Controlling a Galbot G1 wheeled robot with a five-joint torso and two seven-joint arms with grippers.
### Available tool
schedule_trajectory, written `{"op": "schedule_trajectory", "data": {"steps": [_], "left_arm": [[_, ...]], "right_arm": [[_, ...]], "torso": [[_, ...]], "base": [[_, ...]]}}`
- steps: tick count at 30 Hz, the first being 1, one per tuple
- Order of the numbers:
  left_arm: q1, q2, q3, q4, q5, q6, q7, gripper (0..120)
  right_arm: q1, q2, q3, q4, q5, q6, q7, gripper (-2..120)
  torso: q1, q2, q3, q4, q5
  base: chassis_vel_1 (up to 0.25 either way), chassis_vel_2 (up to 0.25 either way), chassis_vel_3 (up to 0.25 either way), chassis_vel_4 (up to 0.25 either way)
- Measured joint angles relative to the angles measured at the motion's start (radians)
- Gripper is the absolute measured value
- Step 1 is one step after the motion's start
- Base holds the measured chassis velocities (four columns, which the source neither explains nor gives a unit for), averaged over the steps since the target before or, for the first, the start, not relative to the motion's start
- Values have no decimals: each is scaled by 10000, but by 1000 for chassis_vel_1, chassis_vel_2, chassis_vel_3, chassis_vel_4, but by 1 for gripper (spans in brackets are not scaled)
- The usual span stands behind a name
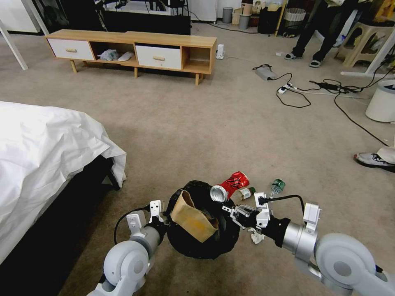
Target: Pick up the trash bin and place the garbage on the floor into it.
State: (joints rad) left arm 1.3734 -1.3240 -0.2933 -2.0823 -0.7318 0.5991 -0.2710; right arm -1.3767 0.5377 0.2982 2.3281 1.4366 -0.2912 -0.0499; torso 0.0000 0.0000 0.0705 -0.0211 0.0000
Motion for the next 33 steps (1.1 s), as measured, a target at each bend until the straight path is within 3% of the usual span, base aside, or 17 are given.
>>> {"op": "schedule_trajectory", "data": {"steps": [8,33], "left_arm": [[21,-154,26,12,134,-13,24,0],[-41,-250,-46,-150,135,19,-55,0]], "right_arm": [[-83,-276,106,286,139,-60,-1,6],[45,436,-1792,-248,-902,-298,-93,6]], "torso": [[0,0,0,0,0],[0,0,0,0,0]], "base": [[0,0,0,0],[0,0,0,0]]}}
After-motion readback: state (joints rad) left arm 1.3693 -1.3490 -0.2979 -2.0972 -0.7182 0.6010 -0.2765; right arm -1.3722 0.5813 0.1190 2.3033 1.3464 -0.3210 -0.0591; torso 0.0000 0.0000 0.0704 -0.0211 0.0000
